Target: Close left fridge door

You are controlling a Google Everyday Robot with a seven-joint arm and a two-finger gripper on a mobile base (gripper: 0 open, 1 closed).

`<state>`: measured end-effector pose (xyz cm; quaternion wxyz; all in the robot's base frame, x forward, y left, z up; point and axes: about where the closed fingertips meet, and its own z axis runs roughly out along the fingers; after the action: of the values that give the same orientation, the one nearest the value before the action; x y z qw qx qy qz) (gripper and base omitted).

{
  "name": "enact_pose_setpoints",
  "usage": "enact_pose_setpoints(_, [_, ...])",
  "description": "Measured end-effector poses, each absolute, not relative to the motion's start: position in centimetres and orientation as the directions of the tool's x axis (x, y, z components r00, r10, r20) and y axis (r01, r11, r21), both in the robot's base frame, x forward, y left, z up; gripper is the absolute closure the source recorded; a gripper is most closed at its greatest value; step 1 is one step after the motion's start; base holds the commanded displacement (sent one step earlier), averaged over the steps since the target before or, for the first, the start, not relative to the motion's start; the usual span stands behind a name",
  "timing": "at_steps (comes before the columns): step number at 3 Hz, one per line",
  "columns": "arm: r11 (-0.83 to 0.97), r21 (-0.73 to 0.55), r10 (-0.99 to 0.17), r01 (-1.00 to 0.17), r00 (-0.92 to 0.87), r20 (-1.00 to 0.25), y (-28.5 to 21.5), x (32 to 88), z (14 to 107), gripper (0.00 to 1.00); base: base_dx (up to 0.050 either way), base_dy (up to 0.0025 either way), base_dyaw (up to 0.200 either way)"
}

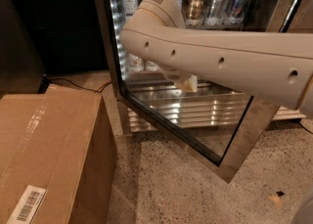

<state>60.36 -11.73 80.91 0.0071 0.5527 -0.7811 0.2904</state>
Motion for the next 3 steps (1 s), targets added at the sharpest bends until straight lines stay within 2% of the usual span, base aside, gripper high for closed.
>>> enact_pose_setpoints(3, [0.22, -0.446, -0.859, -0.868, -0.389, 0.332, -11.73, 60.36, 80.91, 1.0, 0.05, -0.00001, 0.0])
